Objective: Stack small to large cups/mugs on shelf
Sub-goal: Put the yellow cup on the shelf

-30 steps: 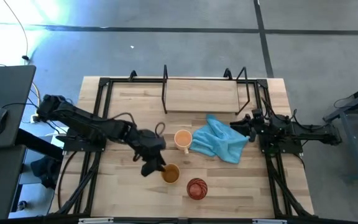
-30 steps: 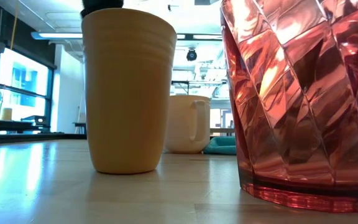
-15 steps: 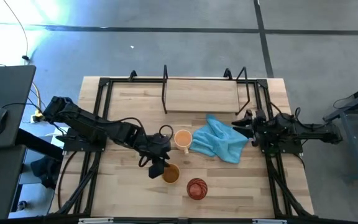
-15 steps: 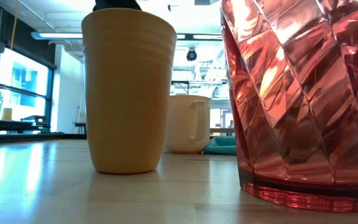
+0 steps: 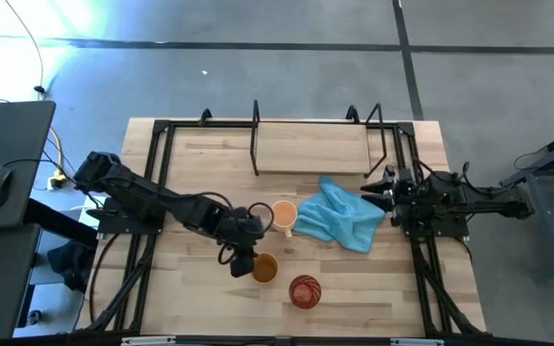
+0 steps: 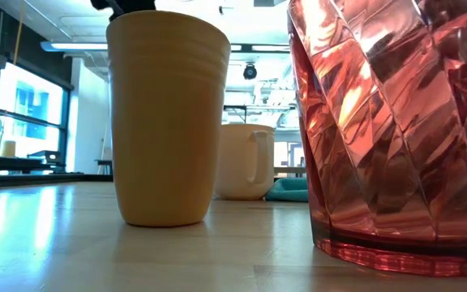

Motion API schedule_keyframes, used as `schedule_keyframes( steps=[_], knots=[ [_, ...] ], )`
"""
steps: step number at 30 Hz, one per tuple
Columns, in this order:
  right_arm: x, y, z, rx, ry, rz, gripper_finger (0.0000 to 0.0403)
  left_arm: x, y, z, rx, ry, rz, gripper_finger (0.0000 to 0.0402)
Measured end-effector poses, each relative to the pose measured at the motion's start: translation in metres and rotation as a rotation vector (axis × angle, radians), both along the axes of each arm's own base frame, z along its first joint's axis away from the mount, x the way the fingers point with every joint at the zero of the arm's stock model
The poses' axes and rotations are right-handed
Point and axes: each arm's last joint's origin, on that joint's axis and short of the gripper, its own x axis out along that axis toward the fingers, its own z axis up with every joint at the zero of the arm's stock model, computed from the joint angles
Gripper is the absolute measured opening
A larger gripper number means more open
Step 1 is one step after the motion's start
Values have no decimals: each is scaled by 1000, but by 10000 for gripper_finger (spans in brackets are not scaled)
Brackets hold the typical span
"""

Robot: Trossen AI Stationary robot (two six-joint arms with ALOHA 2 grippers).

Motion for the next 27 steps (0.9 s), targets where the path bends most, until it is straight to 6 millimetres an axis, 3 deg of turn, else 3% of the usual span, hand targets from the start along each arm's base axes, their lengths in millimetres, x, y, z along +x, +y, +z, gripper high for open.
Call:
schedule_keyframes(
  steps=[6, 15, 27],
  knots=[
    [0, 0, -5, -1, 57, -2, 126, 5, -4, -13, -33, 53, 3, 163],
    [0, -1, -6, -3, 60, -29, 126, 7, -5, -11, -63, 33, 36, 163],
    [0, -1, -8, -3, 79, -33, 126, 21, -7, -23, -87, 4, 75, 163]
  ],
)
